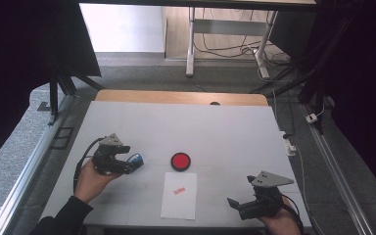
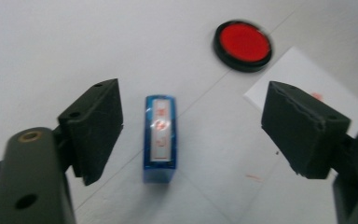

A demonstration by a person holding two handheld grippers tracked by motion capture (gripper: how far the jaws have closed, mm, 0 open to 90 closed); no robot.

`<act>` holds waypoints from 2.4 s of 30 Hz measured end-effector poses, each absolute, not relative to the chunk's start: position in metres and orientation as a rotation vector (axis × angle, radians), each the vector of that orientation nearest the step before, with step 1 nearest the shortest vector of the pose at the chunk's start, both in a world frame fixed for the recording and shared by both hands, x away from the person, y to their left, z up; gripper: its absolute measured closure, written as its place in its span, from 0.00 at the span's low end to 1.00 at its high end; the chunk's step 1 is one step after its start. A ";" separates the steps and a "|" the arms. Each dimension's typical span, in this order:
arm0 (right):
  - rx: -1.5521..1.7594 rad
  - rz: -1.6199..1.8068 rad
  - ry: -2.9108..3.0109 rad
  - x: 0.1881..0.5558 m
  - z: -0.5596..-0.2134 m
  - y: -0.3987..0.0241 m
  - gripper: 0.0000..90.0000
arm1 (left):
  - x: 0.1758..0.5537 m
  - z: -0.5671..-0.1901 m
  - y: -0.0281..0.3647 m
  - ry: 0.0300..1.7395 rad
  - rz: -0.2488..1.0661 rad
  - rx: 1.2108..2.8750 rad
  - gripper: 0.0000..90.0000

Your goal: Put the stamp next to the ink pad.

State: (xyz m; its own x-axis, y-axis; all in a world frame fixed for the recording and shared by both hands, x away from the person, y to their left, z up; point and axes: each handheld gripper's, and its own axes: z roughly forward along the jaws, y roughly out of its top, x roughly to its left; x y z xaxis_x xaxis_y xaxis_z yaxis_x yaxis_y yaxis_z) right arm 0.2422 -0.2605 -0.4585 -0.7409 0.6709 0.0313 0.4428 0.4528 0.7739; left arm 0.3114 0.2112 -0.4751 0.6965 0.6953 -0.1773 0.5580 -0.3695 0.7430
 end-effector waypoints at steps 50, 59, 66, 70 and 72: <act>1.027 1.129 2.374 0.237 -0.455 -0.280 0.00 | 0.174 -0.461 0.279 1.067 0.282 1.890 0.00; 1.047 1.115 2.365 0.237 -0.455 -0.284 0.00 | 0.163 -0.471 0.288 1.129 0.275 1.901 0.00; 1.067 1.094 2.362 0.237 -0.454 -0.286 0.00 | 0.159 -0.475 0.284 1.183 0.298 1.978 0.00; 1.069 1.092 2.364 0.237 -0.454 -0.285 0.00 | 0.160 -0.476 0.281 1.196 0.300 2.011 0.00; 1.067 1.089 2.368 0.237 -0.455 -0.285 0.00 | 0.161 -0.476 0.281 1.197 0.296 2.013 0.00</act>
